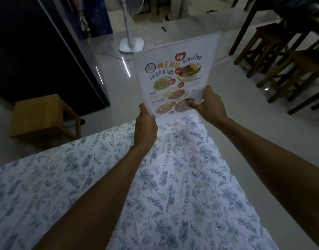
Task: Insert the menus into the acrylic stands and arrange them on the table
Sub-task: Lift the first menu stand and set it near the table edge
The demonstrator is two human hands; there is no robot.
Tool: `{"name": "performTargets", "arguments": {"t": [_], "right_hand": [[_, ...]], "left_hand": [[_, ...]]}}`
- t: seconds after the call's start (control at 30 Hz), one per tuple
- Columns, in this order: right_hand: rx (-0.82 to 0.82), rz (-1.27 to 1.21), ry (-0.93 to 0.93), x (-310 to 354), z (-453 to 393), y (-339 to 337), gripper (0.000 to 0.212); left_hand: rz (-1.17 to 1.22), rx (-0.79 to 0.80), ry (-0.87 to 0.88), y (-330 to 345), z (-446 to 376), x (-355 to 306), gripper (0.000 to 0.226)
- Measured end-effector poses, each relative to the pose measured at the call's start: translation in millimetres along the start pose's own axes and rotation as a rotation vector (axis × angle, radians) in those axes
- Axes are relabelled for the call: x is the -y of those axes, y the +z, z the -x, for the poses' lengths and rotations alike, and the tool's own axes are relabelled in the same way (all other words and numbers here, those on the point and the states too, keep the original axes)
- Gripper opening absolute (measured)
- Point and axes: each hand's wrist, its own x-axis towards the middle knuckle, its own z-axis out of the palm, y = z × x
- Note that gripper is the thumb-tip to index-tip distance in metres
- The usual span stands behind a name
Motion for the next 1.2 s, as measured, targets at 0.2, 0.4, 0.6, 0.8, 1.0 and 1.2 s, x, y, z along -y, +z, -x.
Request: {"name": "performTargets", "arguments": {"t": [0.2, 0.4, 0.6, 0.8, 1.0, 1.2], "right_hand": [[0.015, 0.001, 0.013, -2, -26, 15, 0.069], [0.064, 0.014, 0.044, -13, -46, 36, 0.069], [0.099, 0.010, 0.059, -32, -47, 56, 0.065], [0.101, 0.010, 0.055, -37, -48, 61, 0.064], [0.100, 0.005, 0.080, -39, -47, 65, 0.063], [0.119, 0.054, 0.130, -38, -42, 65, 0.071]], "left_hand": [[0.005, -0.004, 0.004, 11, -33, 10, 0.028], [-0.023, 0.020, -0.022, 31, -50, 31, 0.024], [-0.084, 0.041, -0.018, 42, -48, 54, 0.027], [-0.099, 0.015, 0.029, 44, -48, 61, 0.024], [-0.099, 0.016, 0.015, 45, -47, 59, 0.030], [-0.234, 0.166, -0.061, 42, -43, 58, 0.031]]}}
